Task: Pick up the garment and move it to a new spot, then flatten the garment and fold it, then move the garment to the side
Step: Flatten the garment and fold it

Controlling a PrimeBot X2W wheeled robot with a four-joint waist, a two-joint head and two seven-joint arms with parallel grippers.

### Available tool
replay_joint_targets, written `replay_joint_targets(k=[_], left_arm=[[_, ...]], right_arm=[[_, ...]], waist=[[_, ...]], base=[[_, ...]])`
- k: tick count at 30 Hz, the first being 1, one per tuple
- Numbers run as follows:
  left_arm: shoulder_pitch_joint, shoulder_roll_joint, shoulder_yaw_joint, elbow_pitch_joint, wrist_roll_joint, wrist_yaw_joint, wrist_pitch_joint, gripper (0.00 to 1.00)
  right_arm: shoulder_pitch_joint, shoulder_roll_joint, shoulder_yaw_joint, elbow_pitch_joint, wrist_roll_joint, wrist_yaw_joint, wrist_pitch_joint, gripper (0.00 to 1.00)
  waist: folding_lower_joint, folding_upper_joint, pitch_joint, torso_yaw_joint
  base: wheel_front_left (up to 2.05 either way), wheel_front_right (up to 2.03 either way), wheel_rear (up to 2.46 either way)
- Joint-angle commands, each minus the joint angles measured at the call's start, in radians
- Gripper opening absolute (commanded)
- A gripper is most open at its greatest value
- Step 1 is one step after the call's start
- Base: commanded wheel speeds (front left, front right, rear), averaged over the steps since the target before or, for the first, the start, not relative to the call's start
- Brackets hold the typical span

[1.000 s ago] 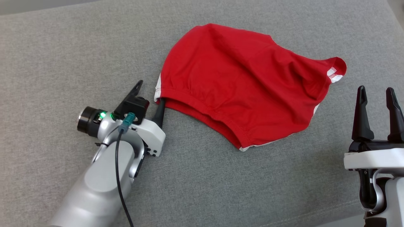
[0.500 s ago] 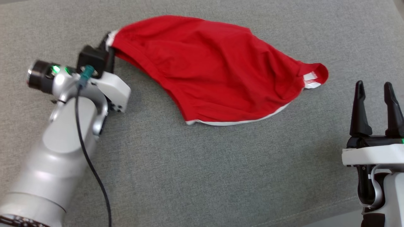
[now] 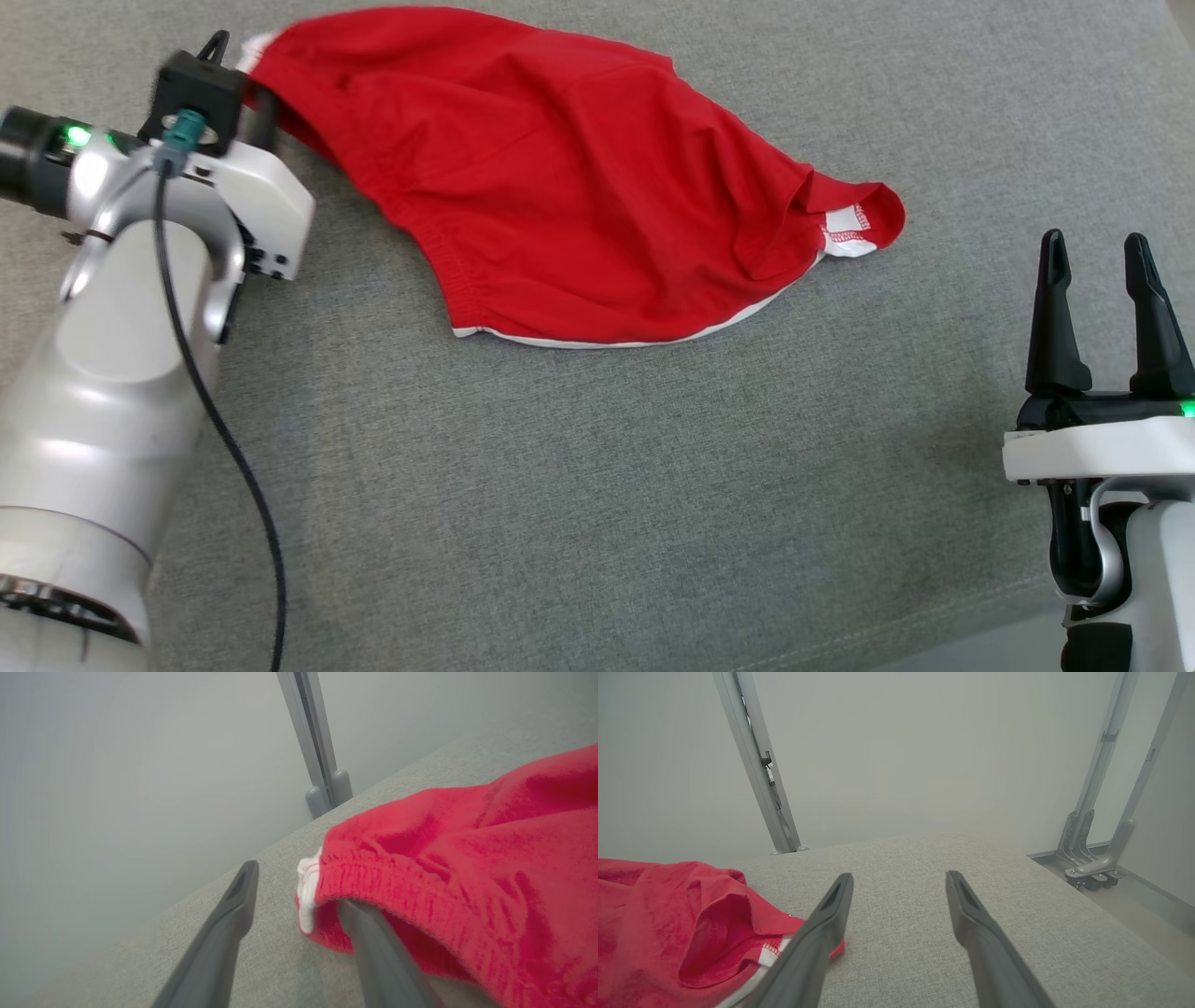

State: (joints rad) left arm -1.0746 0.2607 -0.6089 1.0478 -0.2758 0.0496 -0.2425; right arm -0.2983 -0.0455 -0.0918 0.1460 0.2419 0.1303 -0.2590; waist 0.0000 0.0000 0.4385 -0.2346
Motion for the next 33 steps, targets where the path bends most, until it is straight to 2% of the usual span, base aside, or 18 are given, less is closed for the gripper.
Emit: replay_joint_targets(k=[1,8,14,19,26,33], left_arm=[[0.005,-0.008,-0.003,0.01,-0.008,-0.003,-0.007,1.0],[0.081,-0.07,0.011,-0.003,-0.036,0.024,-0.022,1.0],[0.196,-0.078,0.035,-0.094,-0.053,0.048,-0.023,1.0],[0.34,-0.087,0.082,-0.26,-0.071,0.07,-0.023,1.0],[0.572,-0.115,0.172,-0.577,-0.045,0.086,-0.024,1.0],[0.774,-0.161,0.244,-0.746,0.026,0.05,-0.022,1.0]], right_arm=[[-0.004,-0.006,-0.005,0.003,-0.001,0.001,-0.007,1.0],[0.011,-0.006,-0.021,0.006,-0.024,0.001,-0.007,1.0],[0.025,-0.006,-0.028,0.008,-0.036,0.001,-0.007,1.0],[0.048,-0.006,-0.028,0.012,-0.051,0.001,-0.007,1.0],[0.082,-0.006,-0.029,-0.006,-0.066,0.001,-0.007,1.0],[0.107,-0.006,-0.017,0.0,-0.097,0.001,-0.007,1.0]], waist=[[0.0,0.0,-0.008,0.009],[0.0,0.0,-0.064,0.062],[0.0,0.0,-0.118,0.104],[0.0,0.0,-0.167,0.135],[0.0,0.0,-0.221,0.157],[0.0,0.0,-0.248,0.159]], base=[[0.0,0.0,0.0],[0.0,0.0,0.0],[0.0,0.0,0.0],[0.0,0.0,0.0],[0.0,0.0,0.0],[0.0,0.0,0.0]])
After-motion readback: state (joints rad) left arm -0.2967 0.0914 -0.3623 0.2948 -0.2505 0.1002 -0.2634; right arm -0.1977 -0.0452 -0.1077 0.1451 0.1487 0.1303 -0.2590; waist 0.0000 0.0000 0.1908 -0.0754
